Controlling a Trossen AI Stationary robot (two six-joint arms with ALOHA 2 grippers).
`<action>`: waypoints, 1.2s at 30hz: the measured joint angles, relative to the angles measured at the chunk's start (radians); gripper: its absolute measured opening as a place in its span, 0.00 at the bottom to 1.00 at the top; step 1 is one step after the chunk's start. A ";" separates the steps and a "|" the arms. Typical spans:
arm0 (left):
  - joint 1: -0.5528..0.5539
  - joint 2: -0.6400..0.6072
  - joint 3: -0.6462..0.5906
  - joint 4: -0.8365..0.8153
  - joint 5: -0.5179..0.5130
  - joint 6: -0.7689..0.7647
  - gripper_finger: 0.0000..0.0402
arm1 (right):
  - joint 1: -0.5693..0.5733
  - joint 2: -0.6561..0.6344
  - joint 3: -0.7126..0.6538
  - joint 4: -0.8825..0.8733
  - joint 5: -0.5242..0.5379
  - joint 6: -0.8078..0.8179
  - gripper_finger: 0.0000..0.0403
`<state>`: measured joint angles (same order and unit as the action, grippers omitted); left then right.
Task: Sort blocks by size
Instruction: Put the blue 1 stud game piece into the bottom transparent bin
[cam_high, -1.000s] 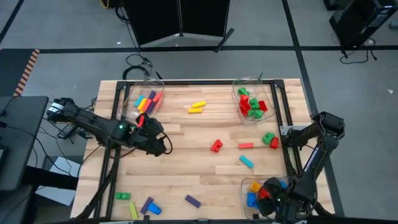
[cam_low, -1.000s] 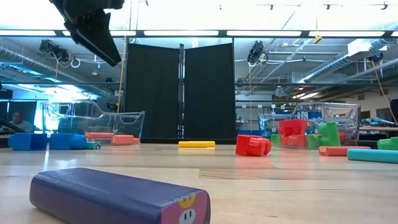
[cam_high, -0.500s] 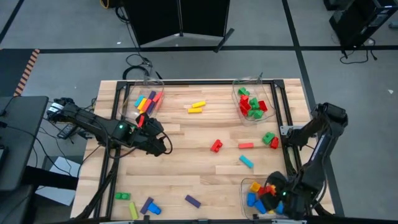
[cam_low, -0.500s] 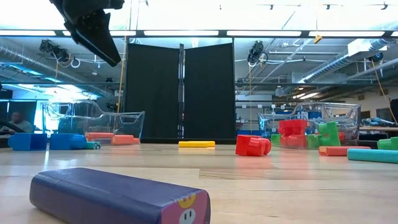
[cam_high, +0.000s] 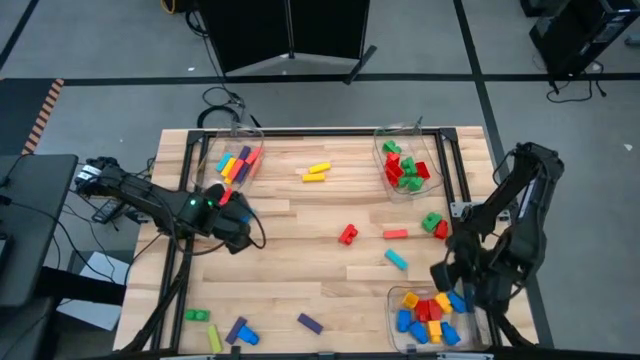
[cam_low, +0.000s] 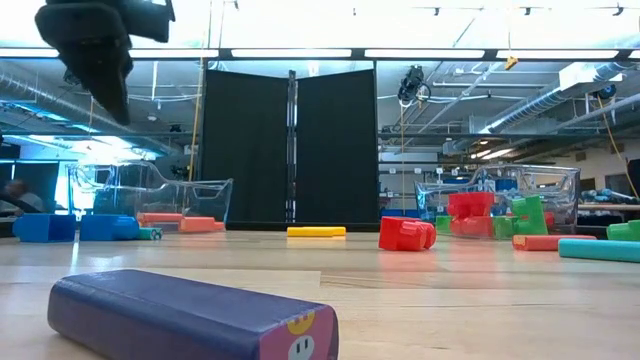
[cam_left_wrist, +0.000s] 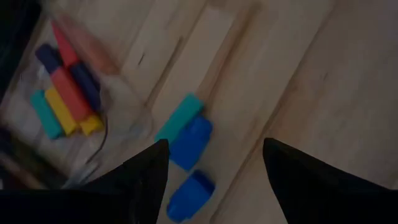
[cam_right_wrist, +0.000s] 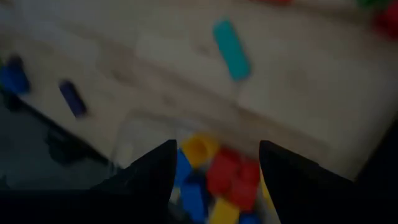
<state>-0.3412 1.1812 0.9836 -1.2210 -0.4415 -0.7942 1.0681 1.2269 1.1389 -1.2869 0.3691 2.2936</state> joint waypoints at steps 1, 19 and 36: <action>0.000 0.000 0.000 -0.009 0.014 -0.008 0.66 | -0.008 -0.009 0.000 -0.018 0.022 0.000 0.59; 0.000 0.003 0.001 -0.005 0.120 -0.026 0.66 | -0.246 -0.038 0.000 -0.121 0.139 -0.166 0.60; 0.081 0.003 -0.193 -0.030 0.272 0.247 0.66 | -0.307 -0.038 0.000 -0.101 0.139 -0.282 0.60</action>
<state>-0.2606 1.1847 0.7910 -1.2514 -0.1692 -0.5473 0.7616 1.1892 1.1389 -1.3876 0.5083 2.0121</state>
